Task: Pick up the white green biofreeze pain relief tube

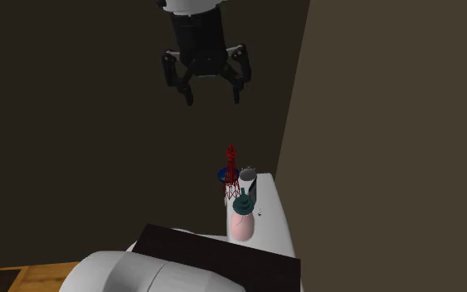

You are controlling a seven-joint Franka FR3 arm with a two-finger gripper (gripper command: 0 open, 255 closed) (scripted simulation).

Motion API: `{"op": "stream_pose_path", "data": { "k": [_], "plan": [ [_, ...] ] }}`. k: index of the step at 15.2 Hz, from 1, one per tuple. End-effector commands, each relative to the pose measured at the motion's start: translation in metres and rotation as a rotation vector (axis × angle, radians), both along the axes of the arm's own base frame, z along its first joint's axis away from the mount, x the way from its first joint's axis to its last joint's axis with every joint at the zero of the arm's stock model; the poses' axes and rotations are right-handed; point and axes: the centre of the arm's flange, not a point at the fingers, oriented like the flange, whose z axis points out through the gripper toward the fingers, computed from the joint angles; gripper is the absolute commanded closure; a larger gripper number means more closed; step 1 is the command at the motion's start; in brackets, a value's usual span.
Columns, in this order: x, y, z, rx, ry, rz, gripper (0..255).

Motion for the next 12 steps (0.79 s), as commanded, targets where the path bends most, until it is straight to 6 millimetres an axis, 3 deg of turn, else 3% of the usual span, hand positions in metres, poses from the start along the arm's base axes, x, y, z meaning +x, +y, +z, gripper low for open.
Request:
{"op": "stream_pose_path", "data": {
  "k": [1, 12],
  "plan": [
    [0.0, 0.0, 0.0, 0.0, 0.0, 0.0, 0],
    [0.039, -0.016, -0.136, 0.014, -0.086, -0.132, 0]
  ]
}}
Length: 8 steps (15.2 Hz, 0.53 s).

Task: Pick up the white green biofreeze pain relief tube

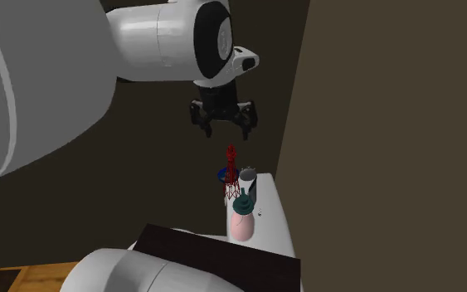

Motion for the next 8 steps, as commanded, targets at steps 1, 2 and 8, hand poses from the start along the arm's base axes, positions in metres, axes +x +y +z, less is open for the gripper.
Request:
{"op": "stream_pose_path", "data": {
  "k": [1, 2, 8],
  "plan": [
    [0.007, -0.003, -0.025, 0.003, -0.021, -0.024, 0],
    [0.012, -0.005, -0.038, 0.004, -0.028, -0.036, 0],
    [0.038, -0.016, -0.11, 0.012, -0.075, -0.108, 0]
  ]
}}
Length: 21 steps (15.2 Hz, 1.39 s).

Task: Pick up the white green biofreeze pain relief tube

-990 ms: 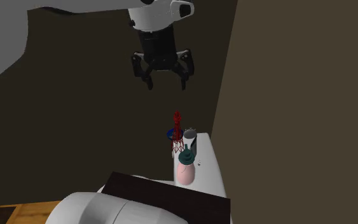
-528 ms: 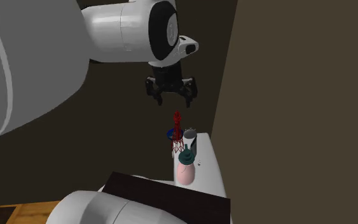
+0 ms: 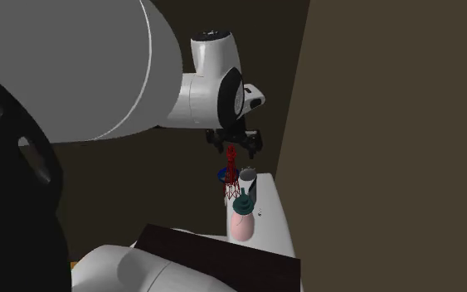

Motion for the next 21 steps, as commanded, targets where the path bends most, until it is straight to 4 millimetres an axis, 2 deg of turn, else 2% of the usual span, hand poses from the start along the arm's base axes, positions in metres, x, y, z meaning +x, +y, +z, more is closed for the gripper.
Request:
{"op": "stream_pose_path", "data": {
  "k": [1, 19, 21],
  "plan": [
    [0.009, -0.003, -0.024, 0.004, -0.02, -0.024, 0],
    [0.103, -0.046, -0.234, 0.027, -0.161, -0.24, 0],
    [0.104, -0.046, -0.24, 0.027, -0.162, -0.241, 0]
  ]
}}
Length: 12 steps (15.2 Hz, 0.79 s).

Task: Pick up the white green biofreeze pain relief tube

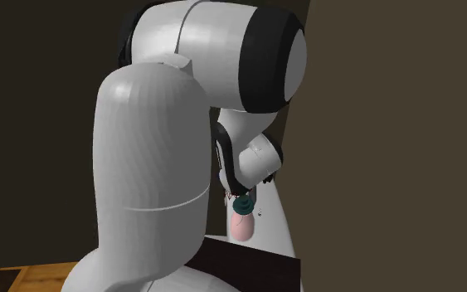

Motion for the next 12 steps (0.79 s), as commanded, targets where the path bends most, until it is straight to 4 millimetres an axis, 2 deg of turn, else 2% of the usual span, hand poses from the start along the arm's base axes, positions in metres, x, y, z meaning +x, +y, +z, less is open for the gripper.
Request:
{"op": "stream_pose_path", "data": {
  "k": [1, 6, 8, 9, 12],
  "plan": [
    [0.002, -0.001, -0.012, 0.0, -0.003, -0.004, 0],
    [0.002, -0.001, -0.041, 0.0, -0.003, -0.004, 0],
    [0.002, -0.001, -0.041, 0.0, -0.003, -0.004, 0],
    [0.003, -0.001, -0.041, 0.0, -0.003, -0.004, 255],
    [0.003, -0.001, -0.04, 0.0, -0.003, -0.004, 255]
  ]
}}
